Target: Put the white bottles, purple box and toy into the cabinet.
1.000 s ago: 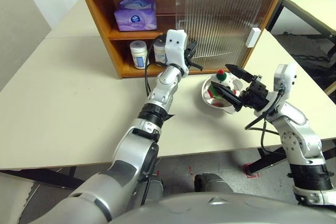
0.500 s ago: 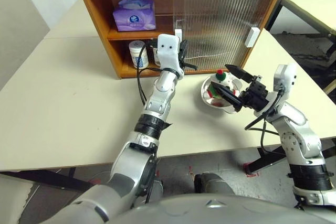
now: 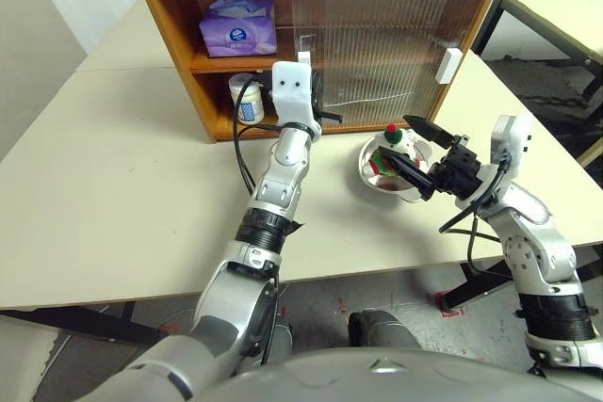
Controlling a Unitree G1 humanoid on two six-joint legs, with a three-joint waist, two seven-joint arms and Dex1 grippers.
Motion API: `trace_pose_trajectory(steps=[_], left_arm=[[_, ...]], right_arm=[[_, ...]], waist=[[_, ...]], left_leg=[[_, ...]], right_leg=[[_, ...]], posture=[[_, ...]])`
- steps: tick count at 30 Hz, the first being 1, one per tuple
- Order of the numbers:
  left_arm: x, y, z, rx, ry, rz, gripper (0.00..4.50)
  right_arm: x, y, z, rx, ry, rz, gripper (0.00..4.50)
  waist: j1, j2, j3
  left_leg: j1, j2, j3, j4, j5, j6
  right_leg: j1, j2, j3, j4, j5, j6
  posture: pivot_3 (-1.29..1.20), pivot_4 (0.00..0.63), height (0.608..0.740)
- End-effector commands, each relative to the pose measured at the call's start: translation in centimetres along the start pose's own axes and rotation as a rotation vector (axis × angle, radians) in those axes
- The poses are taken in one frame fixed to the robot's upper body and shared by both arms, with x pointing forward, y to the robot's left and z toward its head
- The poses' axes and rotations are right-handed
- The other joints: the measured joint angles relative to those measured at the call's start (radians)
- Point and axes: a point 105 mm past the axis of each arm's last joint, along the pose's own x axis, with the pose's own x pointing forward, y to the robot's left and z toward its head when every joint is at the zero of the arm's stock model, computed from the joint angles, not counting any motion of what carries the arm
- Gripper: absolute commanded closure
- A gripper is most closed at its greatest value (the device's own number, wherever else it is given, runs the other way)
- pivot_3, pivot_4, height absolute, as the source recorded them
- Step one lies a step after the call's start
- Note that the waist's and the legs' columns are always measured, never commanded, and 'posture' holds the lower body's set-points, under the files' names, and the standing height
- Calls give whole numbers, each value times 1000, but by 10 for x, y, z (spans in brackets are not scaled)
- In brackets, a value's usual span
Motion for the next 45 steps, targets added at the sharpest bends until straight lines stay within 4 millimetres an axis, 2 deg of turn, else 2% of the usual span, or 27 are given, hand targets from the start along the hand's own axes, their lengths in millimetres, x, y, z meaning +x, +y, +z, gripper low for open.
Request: trace_pose_trajectory(steps=[1,7,13,25,37,45], left_arm=[[-4,25,-7,2,27,103,4484],[-8,33,-3,1,17,126,4484],[-14,48,-7,2,38,163,4484],[-18,85,-8,45,47,219,4484],[-30,123,-1,81,13,356,4484],[-35,142,0,88,12,411,4484]], right_arm=[[0,-2,-1,-12,7,1,0],[-1,-2,-1,-11,9,2,0],[-1,-1,-1,-9,10,3,0],[0,-2,-2,-4,11,11,0],[2,-3,-4,-1,12,20,0],[4,-3,-4,-1,10,25,0]], waist=[[0,0,0],[1,0,0],[2,0,0],[2,0,1],[4,1,2],[11,0,3]], left_leg=[[0,0,0,0,0,0],[0,0,0,0,0,0],[-1,0,0,0,-2,-2],[0,0,0,0,-3,-5],[1,0,0,-1,-5,-8],[0,0,0,-1,-5,-8]], right_leg=[[0,0,0,0,0,0],[0,0,0,0,0,0],[0,0,0,-1,0,0],[0,0,0,0,0,0],[0,0,0,1,0,0],[0,0,0,0,0,0]], posture=[[17,75,740],[20,77,740],[26,79,740],[39,82,740],[54,79,740],[56,75,740]])
